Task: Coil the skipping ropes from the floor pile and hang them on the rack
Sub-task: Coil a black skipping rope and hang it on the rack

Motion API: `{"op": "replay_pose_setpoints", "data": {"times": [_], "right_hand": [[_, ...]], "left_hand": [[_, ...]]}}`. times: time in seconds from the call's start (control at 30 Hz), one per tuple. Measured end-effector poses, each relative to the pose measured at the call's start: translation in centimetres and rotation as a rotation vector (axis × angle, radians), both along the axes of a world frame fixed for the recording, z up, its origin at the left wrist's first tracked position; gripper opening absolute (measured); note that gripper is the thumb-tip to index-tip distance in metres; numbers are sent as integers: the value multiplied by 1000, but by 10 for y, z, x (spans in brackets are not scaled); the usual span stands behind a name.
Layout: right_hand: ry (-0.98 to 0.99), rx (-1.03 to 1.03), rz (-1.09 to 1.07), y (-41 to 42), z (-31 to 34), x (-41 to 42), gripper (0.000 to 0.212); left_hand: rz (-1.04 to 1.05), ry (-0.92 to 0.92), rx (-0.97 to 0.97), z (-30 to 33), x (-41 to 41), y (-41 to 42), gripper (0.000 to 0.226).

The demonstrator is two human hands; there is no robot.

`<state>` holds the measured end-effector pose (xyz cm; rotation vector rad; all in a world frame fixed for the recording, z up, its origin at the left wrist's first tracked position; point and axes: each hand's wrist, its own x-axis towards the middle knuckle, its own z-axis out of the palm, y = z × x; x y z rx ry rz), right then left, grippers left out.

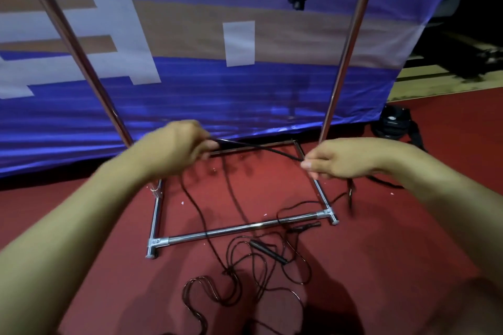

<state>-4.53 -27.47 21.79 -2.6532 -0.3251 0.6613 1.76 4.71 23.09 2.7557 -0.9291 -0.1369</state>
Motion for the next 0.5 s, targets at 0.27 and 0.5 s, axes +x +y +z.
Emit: {"op": "replay_pose_setpoints", "data": {"times": [0.27, 0.5], "right_hand": [[-227, 194, 101, 19, 8, -3, 39], [-245, 108, 89, 41, 11, 3, 48]], "left_hand": [[-31, 24, -103, -4, -5, 3, 52], [-137, -78, -80, -1, -16, -25, 36]]}}
